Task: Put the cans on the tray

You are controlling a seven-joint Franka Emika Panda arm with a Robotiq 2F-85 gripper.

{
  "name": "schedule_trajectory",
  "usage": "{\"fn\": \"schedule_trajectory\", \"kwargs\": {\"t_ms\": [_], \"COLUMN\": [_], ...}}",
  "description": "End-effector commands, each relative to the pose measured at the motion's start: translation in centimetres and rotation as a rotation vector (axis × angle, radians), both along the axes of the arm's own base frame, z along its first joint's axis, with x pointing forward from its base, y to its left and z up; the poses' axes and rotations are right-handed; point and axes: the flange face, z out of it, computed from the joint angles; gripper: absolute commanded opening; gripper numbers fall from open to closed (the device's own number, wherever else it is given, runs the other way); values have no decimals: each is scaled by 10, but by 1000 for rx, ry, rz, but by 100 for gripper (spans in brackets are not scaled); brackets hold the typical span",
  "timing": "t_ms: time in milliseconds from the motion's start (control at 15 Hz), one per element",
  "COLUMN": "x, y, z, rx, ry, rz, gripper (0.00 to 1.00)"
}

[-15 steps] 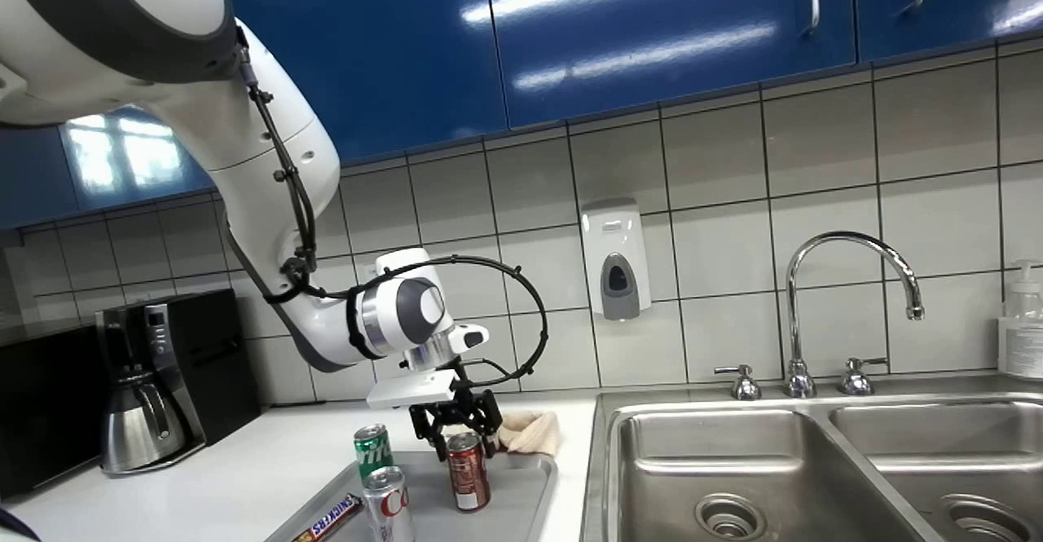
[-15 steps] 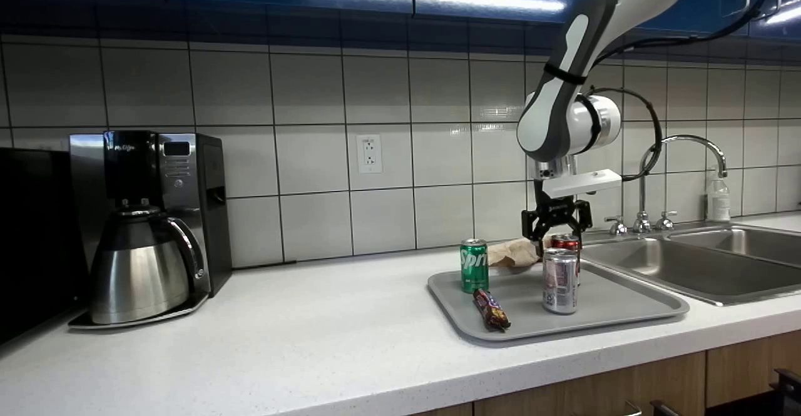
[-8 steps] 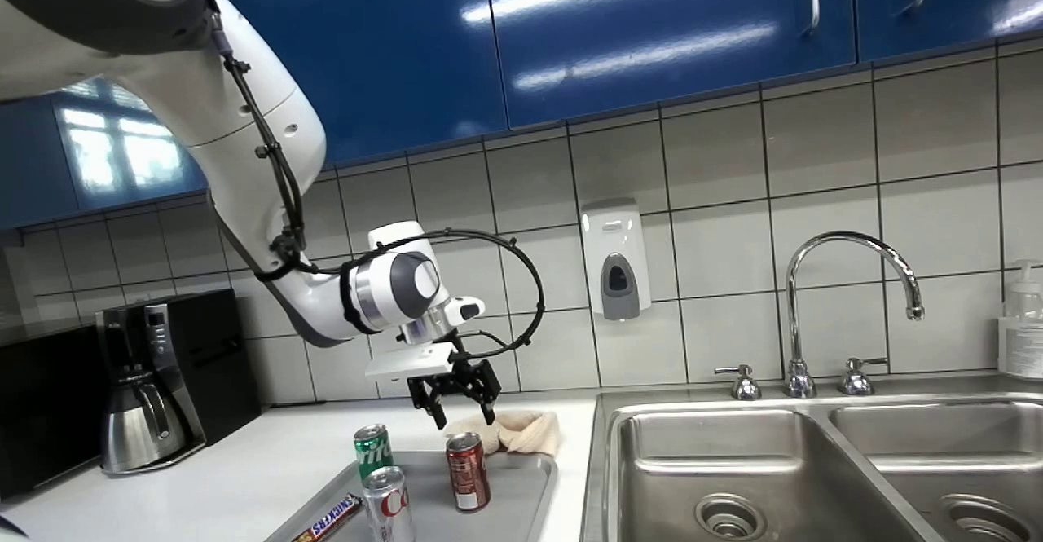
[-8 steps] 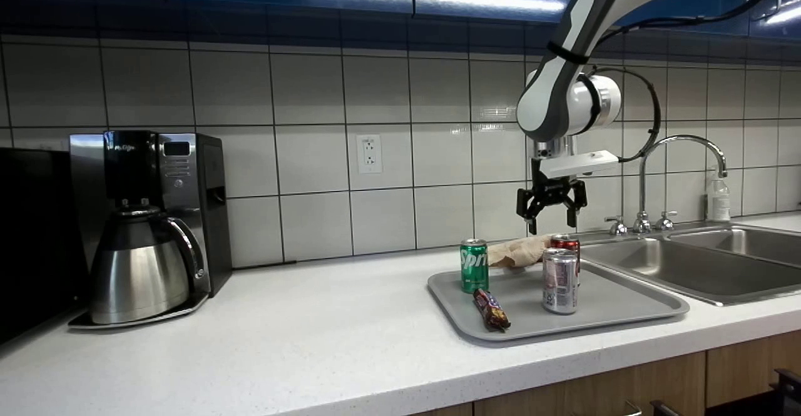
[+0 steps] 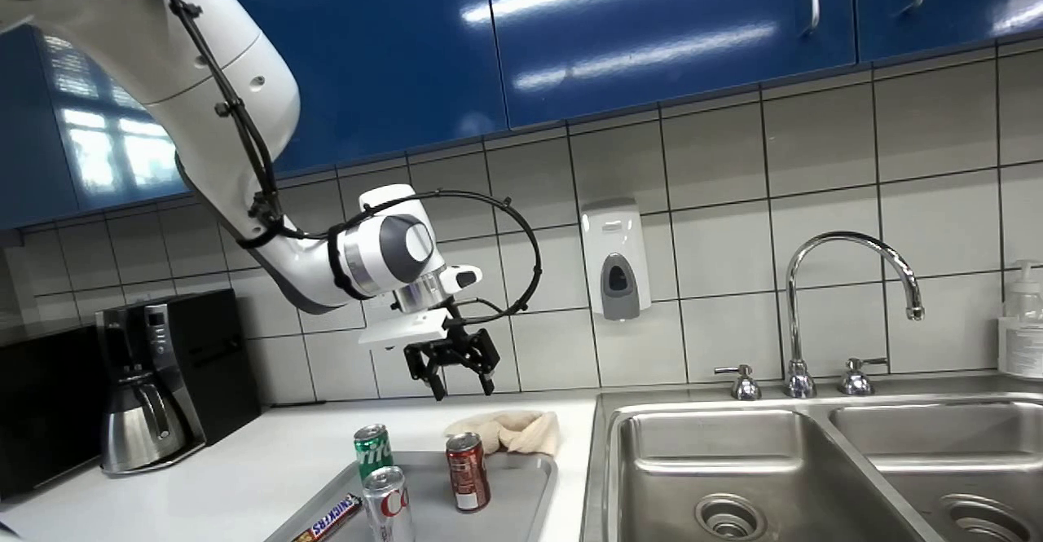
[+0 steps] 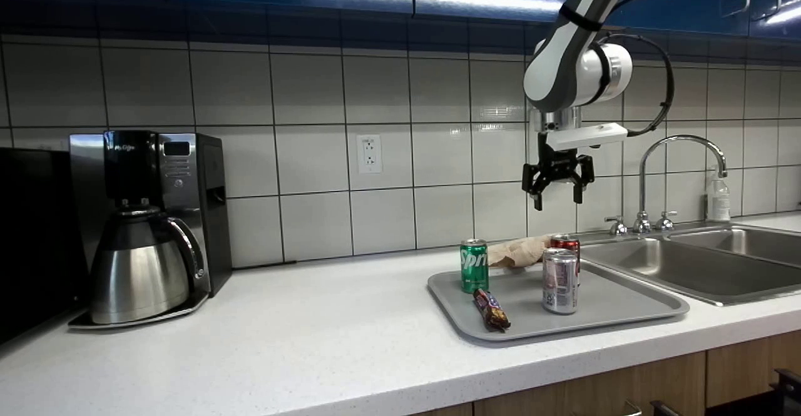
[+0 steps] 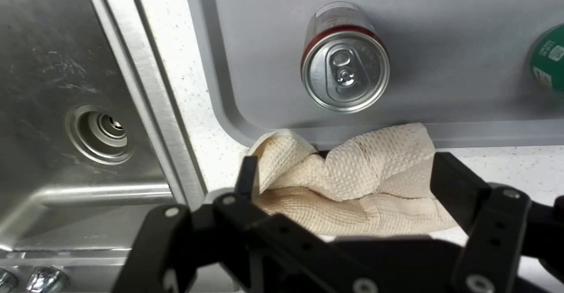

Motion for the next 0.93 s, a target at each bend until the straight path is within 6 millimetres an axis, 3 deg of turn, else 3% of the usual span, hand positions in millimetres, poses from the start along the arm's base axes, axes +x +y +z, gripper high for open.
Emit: {"fn": "schedule_trajectory", "kwargs": {"t_ms": [0, 533, 867], "x": [-29, -88, -117], "y": [-5, -11, -12], "z": [19, 21, 40], "rx": [-14, -11, 0], "ry": [0, 17, 57], "rz": [-24, -82, -100], "gripper": [100, 100, 100]}}
